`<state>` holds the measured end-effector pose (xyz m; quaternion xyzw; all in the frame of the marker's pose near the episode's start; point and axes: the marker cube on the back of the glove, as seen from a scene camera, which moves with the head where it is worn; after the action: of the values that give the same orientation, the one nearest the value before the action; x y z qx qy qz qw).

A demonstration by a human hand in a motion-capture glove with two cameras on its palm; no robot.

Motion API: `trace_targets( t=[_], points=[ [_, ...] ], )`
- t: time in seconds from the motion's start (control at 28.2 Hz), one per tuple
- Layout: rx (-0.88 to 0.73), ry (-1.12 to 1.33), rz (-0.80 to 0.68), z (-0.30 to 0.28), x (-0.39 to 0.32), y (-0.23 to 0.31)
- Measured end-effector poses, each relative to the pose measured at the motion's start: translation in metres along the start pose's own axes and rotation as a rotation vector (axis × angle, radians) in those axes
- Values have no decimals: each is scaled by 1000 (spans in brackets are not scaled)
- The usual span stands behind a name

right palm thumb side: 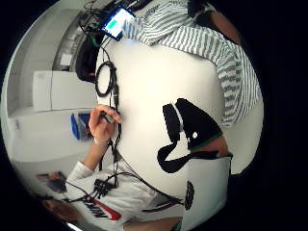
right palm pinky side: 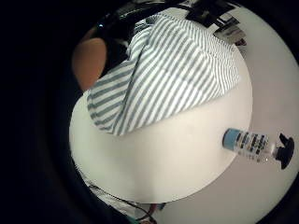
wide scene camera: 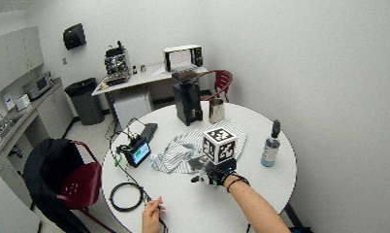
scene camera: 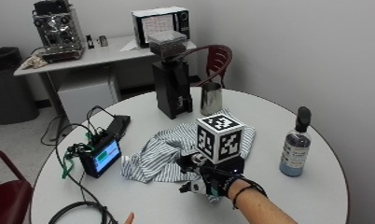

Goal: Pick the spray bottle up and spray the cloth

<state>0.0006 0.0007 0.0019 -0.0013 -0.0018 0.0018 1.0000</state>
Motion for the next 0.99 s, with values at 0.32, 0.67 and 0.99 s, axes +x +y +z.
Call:
trace_targets(
  t=[0.32, 0.67, 0.99],
  points=[
    [-5, -4, 14, 7, 5, 4],
    [12, 0, 7, -6, 7, -1],
    [55, -24, -35, -25, -18, -13]
  ],
)
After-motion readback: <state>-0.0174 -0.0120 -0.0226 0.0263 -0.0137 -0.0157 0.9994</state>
